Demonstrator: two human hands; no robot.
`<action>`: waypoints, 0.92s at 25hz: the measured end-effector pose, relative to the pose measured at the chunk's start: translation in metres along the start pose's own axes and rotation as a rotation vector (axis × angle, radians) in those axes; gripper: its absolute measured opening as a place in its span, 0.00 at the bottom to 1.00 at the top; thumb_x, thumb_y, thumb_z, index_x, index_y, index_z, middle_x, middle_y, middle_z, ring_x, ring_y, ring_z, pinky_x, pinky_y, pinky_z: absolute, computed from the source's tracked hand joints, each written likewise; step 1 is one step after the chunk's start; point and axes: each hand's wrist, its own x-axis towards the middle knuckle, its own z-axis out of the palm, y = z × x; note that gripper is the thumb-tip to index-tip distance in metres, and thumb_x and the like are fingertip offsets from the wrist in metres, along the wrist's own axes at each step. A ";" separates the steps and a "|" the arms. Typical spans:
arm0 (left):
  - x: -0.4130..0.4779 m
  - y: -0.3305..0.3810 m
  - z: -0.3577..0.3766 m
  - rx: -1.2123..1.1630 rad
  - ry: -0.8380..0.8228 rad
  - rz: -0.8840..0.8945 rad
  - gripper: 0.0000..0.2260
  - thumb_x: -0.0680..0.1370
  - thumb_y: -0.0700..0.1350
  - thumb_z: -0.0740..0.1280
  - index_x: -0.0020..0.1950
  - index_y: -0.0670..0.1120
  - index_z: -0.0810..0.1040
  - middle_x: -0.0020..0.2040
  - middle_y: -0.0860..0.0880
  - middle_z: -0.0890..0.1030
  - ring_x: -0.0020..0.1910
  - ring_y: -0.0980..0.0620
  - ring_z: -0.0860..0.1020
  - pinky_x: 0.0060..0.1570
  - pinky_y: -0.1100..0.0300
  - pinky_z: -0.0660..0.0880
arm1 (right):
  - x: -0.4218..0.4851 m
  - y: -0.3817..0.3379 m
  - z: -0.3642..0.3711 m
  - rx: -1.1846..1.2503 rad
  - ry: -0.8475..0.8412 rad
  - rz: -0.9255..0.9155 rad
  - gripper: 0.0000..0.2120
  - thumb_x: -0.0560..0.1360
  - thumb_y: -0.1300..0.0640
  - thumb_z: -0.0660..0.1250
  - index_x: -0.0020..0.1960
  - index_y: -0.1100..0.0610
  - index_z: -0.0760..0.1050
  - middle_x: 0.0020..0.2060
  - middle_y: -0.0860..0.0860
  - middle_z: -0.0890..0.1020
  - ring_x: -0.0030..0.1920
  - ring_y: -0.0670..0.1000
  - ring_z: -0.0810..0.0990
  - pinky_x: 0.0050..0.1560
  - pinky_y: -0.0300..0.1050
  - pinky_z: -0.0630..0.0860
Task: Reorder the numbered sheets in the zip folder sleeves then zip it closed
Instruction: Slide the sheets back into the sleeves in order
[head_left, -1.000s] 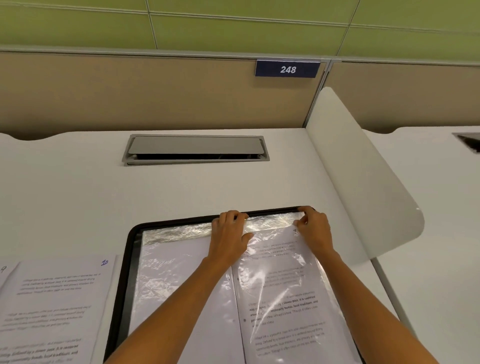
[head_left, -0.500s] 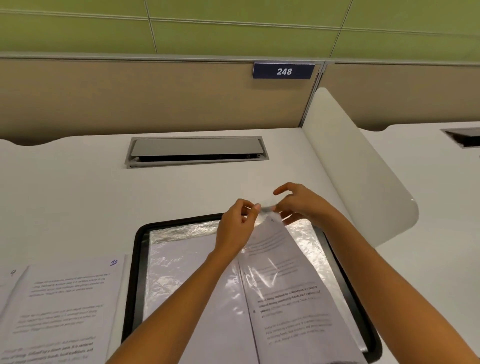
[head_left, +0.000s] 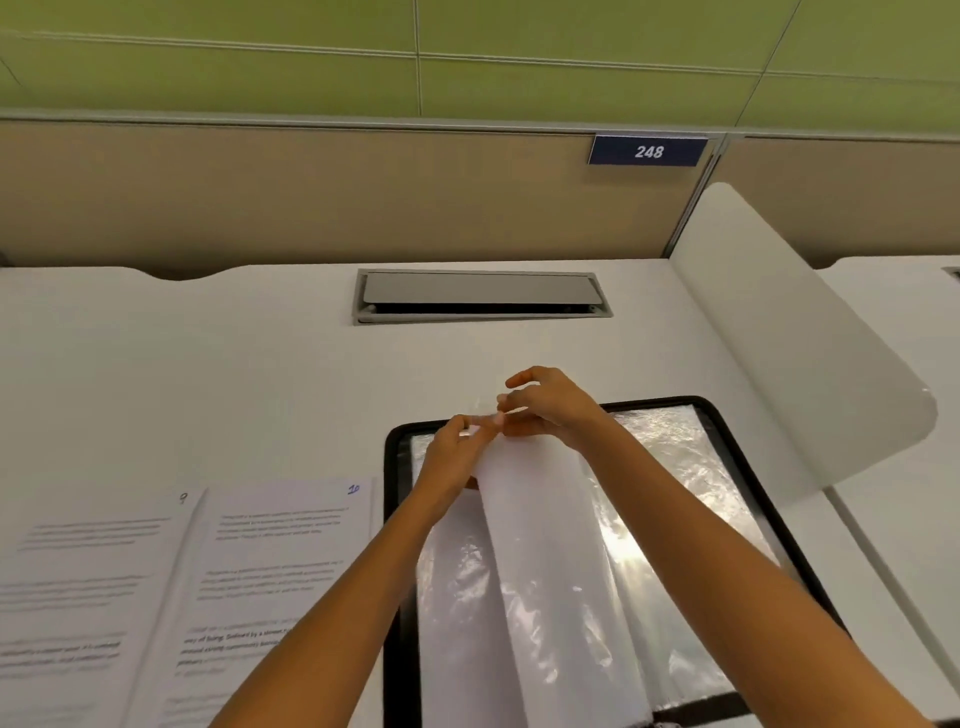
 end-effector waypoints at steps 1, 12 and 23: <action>0.004 -0.008 -0.009 0.041 0.034 0.000 0.16 0.77 0.55 0.68 0.60 0.49 0.75 0.55 0.49 0.80 0.50 0.52 0.80 0.39 0.57 0.80 | 0.003 0.006 0.006 0.019 0.066 -0.005 0.13 0.75 0.65 0.68 0.58 0.60 0.73 0.48 0.61 0.83 0.44 0.57 0.85 0.43 0.47 0.83; 0.025 -0.045 -0.060 0.347 0.199 0.016 0.06 0.76 0.46 0.68 0.50 0.50 0.83 0.39 0.51 0.82 0.32 0.53 0.76 0.37 0.62 0.71 | -0.026 0.114 0.035 -0.672 0.352 -0.214 0.14 0.77 0.62 0.62 0.61 0.56 0.78 0.55 0.53 0.82 0.55 0.54 0.80 0.51 0.42 0.74; 0.031 -0.037 -0.076 0.312 0.279 -0.033 0.08 0.71 0.46 0.74 0.48 0.51 0.78 0.45 0.49 0.82 0.43 0.47 0.82 0.46 0.49 0.81 | -0.027 0.145 0.088 -1.149 0.203 -0.343 0.24 0.81 0.46 0.55 0.76 0.50 0.60 0.78 0.52 0.56 0.78 0.55 0.52 0.75 0.54 0.54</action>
